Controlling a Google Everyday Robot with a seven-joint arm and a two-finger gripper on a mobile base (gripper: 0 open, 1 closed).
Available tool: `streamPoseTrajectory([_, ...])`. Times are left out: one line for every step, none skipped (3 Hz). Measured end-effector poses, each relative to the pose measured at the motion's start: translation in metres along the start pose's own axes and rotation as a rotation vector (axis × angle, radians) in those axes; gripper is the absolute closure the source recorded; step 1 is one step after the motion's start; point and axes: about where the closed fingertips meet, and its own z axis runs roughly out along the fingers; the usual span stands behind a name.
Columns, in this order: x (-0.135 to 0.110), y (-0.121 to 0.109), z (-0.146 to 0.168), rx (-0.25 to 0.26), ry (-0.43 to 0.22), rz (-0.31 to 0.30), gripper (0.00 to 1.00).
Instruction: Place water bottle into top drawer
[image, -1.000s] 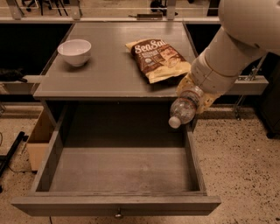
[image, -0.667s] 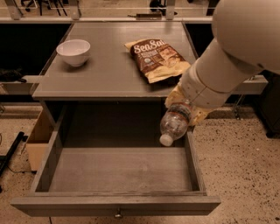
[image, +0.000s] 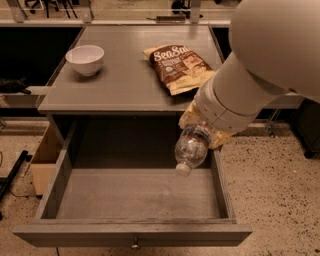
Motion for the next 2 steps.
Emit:
streamPoseTrajectory([-0.003,-0.021,0.007,0.023,-0.010,-0.046,1.00])
streamPoseTrajectory([-0.039,-0.046,0.016,0.066,-0.052,-0.128,1.00])
